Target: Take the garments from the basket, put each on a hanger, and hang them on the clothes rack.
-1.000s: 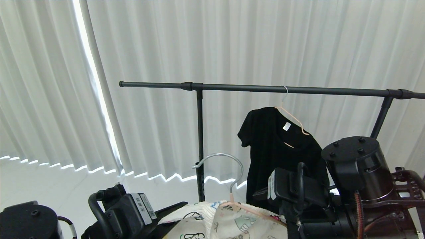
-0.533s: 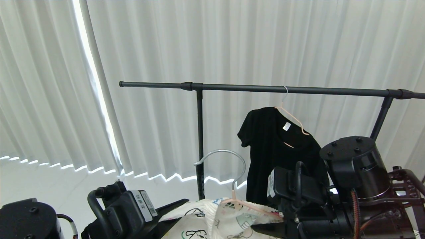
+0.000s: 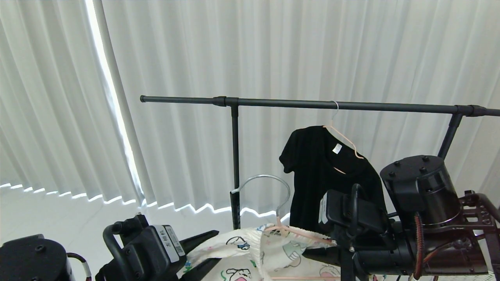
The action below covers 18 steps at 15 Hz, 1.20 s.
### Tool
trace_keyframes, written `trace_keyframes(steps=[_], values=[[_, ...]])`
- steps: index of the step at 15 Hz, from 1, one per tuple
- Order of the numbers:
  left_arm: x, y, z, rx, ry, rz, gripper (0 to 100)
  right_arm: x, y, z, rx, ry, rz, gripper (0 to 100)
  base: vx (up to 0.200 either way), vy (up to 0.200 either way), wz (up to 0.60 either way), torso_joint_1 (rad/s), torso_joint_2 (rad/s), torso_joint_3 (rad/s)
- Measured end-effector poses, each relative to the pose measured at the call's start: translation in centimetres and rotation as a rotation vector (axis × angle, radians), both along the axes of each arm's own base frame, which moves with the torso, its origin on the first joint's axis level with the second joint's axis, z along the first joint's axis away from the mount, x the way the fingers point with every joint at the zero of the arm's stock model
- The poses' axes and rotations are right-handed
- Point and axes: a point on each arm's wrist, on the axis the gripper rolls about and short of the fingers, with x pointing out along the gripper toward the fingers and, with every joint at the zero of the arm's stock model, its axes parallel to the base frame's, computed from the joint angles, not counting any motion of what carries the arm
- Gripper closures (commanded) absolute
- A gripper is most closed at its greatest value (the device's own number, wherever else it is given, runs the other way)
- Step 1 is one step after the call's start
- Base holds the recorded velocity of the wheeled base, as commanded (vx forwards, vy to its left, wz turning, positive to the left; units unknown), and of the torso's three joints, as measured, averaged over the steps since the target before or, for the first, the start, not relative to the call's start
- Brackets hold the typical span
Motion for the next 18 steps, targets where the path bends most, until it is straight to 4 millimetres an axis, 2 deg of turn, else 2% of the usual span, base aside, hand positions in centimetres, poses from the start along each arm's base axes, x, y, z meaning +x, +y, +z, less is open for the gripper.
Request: trace_keyframes(steps=[5, 10, 14, 18], values=[[-0.4, 0.7, -0.4, 0.004, 0.009, 0.011, 0, 0.8, -1.5, 0.6, 0.006, -0.046, -0.040, 100, 0.000, 0.000, 0.00, 0.000, 0.00, 0.000], [0.3, 3.7, -1.0, 0.003, 0.013, 0.178, 0, 0.8, -4.4, 0.5, -0.010, -0.078, -0.101, 100, 0.000, 0.000, 0.00, 0.000, 0.00, 0.000], [-1.3, 6.4, -3.1, 0.054, 0.069, 0.257, 0, 0.6, -6.0, 1.4, 0.020, -0.110, -0.150, 100, 0.000, 0.000, 0.00, 0.000, 0.00, 0.000], [-0.7, 6.5, -4.1, 0.087, 0.142, 0.264, 0, -0.3, -6.3, 2.4, 0.056, -0.144, -0.133, 100, 0.000, 0.000, 0.00, 0.000, 0.00, 0.000]])
